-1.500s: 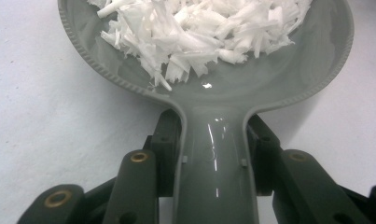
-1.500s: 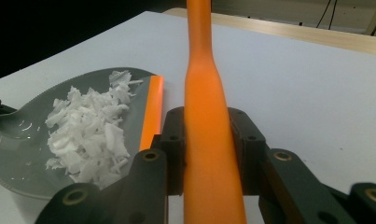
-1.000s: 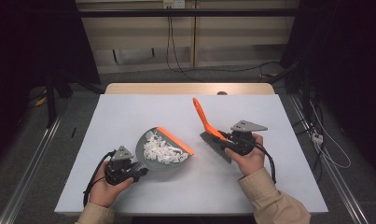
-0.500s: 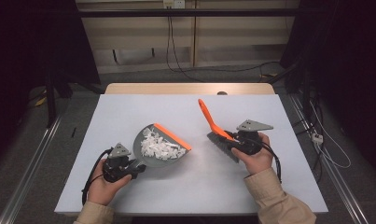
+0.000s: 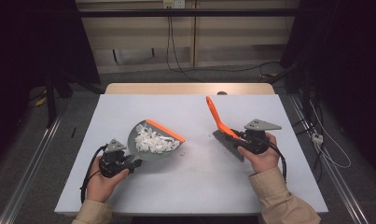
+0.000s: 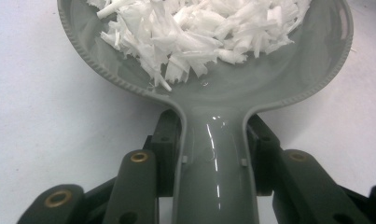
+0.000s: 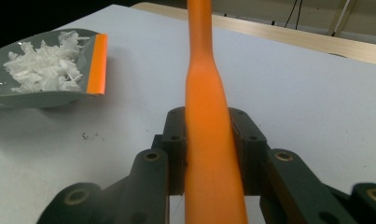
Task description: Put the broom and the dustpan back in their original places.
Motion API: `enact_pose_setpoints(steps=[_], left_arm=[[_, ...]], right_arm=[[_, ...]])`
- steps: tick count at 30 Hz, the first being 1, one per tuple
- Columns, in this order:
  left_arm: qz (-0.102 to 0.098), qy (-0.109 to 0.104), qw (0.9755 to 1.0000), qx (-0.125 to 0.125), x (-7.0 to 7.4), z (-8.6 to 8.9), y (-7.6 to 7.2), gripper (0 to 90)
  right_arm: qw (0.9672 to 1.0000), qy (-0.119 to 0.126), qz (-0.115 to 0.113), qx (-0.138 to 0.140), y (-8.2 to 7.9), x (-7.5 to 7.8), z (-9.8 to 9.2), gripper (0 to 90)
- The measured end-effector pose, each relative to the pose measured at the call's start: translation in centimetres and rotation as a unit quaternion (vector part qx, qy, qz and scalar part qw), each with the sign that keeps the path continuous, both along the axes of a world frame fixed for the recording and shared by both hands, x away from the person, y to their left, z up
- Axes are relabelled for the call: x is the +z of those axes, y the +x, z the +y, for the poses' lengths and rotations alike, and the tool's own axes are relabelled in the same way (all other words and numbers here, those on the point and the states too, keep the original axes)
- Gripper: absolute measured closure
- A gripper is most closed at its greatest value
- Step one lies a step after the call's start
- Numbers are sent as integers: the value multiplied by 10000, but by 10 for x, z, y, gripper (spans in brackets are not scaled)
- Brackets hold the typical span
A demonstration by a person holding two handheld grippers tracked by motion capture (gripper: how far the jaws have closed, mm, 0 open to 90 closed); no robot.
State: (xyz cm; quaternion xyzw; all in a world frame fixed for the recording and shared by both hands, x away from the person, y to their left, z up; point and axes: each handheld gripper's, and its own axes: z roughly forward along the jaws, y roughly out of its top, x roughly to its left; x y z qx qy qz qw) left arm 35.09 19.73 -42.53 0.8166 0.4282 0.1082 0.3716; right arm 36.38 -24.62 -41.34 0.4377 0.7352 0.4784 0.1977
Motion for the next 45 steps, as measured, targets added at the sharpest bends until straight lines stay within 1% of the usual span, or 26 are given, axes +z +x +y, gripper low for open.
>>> enact_pose_setpoints(steps=[2, 4, 5, 7, 9, 10, 11, 12, 13, 14, 16, 17, 20, 22, 23, 24, 25, 27, 32, 34, 35, 42, 43, 45], left_arm=[[-9, 25, 10000, 84, 0, 1, 1, 631], [34, 56, 9999, 120, 0, 2, 3, 631], [47, 26, 9998, 190, -1, 2, 4, 631], [27, 56, 9997, 244, -1, 2, 5, 631], [57, 24, 9995, 305, -2, 1, 6, 631], [42, 36, 9995, 306, -2, 2, 6, 631], [81, 13, 9994, 337, -2, 1, 7, 631], [62, 44, 9993, 356, -2, 2, 8, 631], [46, 30, 9991, 417, -2, 2, 8, 631], [81, 8, 9991, 406, -2, 3, 9, 631], [50, 22, 9989, 458, -2, 4, 10, 631], [38, -29, 9987, 501, -2, 4, 10, 631], [58, 8, 9985, 539, 0, 7, 11, 631], [20, -23, 9982, 607, 0, 9, 11, 631], [47, -22, 9982, 596, 1, 10, 11, 632], [2, -32, 9979, 642, 0, 11, 11, 631], [30, -24, 9979, 653, 1, 11, 12, 631], [-6, -3, 9974, 716, 0, 12, 12, 631], [13, 21, 9962, 873, -1, 14, 13, 632], [33, 93, 9960, 893, -1, 15, 13, 631], [12, 95, 9955, 944, -1, 15, 12, 632], [49, 132, 9946, 1025, -5, 14, 13, 631], [24, 144, 9944, 1046, -5, 15, 13, 631], [42, 165, 9938, 1098, -5, 15, 13, 631]], right_arm=[[10000, 34, 4, -5, 0, 0, -3, 710], [10000, 82, 4, -42, -1, 0, -5, 709], [9999, 92, -9, -62, -1, 1, -6, 709], [9999, 97, -8, -101, -2, 1, -8, 710], [9998, 126, -1, -124, -2, 1, -11, 709], [9998, 111, -20, -131, -2, 1, -13, 710], [9998, 105, -26, -166, -3, 1, -14, 709], [9997, 120, 7, -195, -3, 1, -16, 709], [9997, 138, 3, -210, -3, 2, -17, 709], [9997, 118, -27, -218, -3, 2, -19, 710], [9996, 105, -50, -246, -4, 2, -22, 709], [9996, 111, -47, -268, -4, 2, -24, 710], [9994, 127, -46, -327, -4, 2, -28, 710], [9992, 106, -67, -376, -5, 2, -30, 710], [9991, 113, -84, -389, -5, 2, -31, 710], [9991, 119, -92, -400, -5, 3, -32, 710], [9990, 131, -98, -415, -5, 3, -33, 710], [9989, 139, -121, -436, -5, 3, -35, 710], [9987, 121, -140, -474, -7, 3, -40, 710], [9985, 118, -170, -510, -7, 3, -43, 710], [9984, 126, -157, -533, -8, 3, -44, 710], [9979, 114, -151, -626, -10, 2, -52, 710], [9978, 100, -157, -635, -10, 1, -52, 710], [9978, 97, -150, -643, -10, 1, -53, 710]])
